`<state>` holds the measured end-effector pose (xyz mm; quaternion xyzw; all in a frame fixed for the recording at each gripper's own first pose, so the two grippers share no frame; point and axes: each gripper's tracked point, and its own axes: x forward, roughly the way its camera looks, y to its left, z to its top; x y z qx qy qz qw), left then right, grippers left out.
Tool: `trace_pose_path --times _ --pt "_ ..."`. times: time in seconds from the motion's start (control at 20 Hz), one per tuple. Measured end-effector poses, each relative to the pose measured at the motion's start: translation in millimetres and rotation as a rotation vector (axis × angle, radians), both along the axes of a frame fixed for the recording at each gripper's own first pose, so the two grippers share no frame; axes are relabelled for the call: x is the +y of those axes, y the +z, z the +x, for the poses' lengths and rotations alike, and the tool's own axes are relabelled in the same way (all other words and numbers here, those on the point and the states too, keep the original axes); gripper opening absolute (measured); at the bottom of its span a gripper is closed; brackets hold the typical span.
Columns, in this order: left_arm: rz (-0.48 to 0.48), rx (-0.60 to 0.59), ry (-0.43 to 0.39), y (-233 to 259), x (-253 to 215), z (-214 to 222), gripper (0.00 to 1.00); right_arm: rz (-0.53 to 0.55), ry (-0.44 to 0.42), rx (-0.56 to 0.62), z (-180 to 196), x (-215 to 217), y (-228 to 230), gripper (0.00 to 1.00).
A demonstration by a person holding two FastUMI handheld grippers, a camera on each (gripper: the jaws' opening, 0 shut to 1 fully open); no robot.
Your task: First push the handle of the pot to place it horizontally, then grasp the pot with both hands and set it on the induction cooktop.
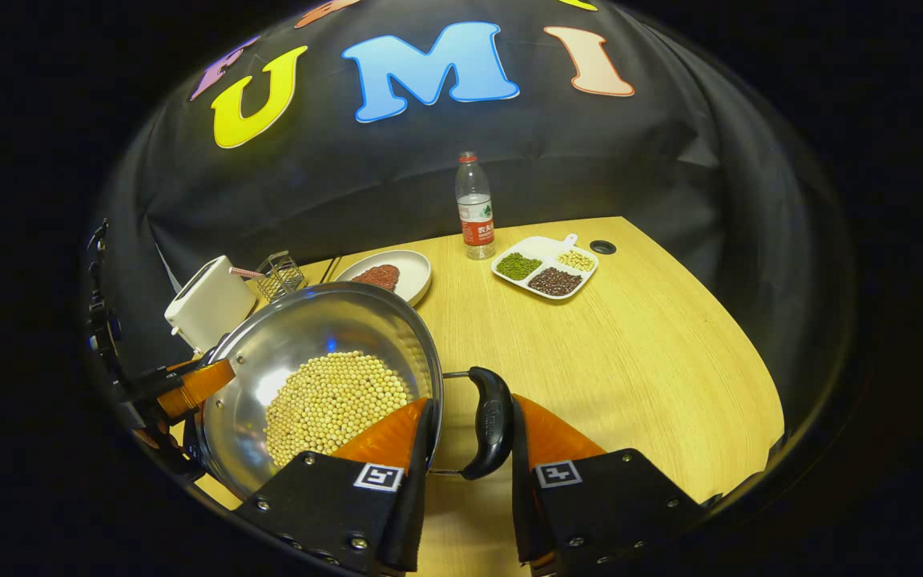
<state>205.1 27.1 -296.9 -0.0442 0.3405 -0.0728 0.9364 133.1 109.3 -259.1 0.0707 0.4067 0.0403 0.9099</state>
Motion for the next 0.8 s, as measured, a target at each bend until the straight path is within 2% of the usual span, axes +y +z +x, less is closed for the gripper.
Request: trace_pose_path --times 0.15,0.2,0.3,0.35,0.4,0.5,0.55,0.8 --pt "0.001 0.001 -0.001 -1 25 2 0.60 0.002 -0.002 0.001 1 24 -1 0.45" --pt "0.001 -0.001 -0.001 -2 33 3 0.64 0.003 -0.003 0.000 1 32 0 0.46" --pt "0.003 -0.006 -0.002 -3 50 7 0.64 0.007 -0.003 -0.004 3 48 1 0.45" --pt "0.005 -0.008 -0.002 -3 59 9 0.60 0.008 -0.003 -0.004 4 56 1 0.45" --pt "0.007 -0.011 -0.001 -3 67 10 0.64 0.009 -0.002 -0.006 5 63 0 0.45" --pt "0.010 -0.014 0.000 -4 84 11 0.64 0.011 -0.001 -0.011 8 79 2 0.45" --pt "0.011 -0.015 0.002 -4 92 12 0.60 0.012 0.001 -0.011 8 88 4 0.45" --pt "0.030 -0.016 0.012 -9 131 14 0.60 0.026 0.016 -0.003 11 124 1 0.45"
